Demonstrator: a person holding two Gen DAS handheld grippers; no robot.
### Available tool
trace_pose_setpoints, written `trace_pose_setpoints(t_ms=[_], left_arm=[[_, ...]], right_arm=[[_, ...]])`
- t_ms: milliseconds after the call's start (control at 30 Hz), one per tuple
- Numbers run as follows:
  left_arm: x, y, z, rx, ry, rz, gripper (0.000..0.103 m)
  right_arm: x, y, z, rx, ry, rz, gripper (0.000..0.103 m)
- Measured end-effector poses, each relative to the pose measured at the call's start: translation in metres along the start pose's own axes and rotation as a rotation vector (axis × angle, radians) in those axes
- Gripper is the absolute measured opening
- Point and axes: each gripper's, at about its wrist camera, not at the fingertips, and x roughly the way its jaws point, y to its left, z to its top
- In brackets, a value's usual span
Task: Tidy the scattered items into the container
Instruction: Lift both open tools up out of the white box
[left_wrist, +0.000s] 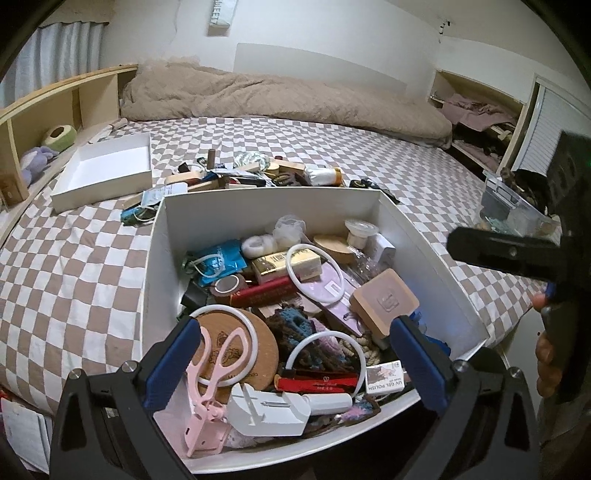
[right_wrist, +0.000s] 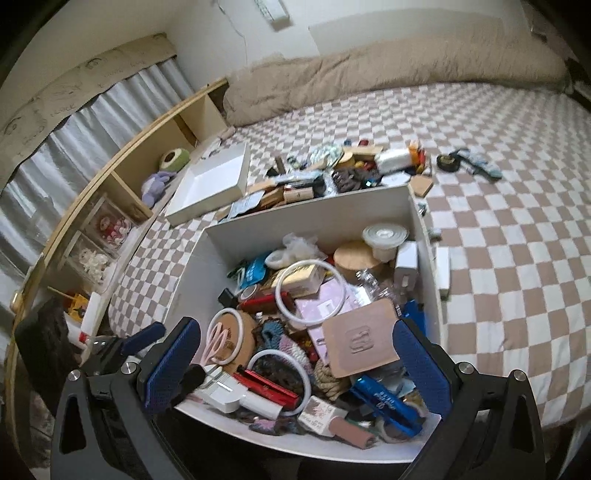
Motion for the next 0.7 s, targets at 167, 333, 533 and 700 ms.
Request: trace_pose_setpoints(t_ms=[167,333,533,700], left_arm=[[-0.005,0.003,0.002,-0.006,-0.022,0.016,0.103],[-0.008,0.006,0.003,-0.006,-0.059,0.053,0.103],[-0.008,0.014,0.004,-0.010,-0.097,0.124,0.103],[-0.010,0.026,0.006,-0.032,-0.145,0.160,0.103]], right_arm=[[-0.007,-0.005,-0.009,-0.048,-0.070,-0.048,0.103],[-0.016,-0.004,-0.019,-0.125,-0.188,-0.100,0.103],[-0.020,-0.010,-0.023,-0.205,-0.301,-0.203,0.103],[-0.018,-0.020,-0.025,-0.224,-0.370,-0.239,0.103]])
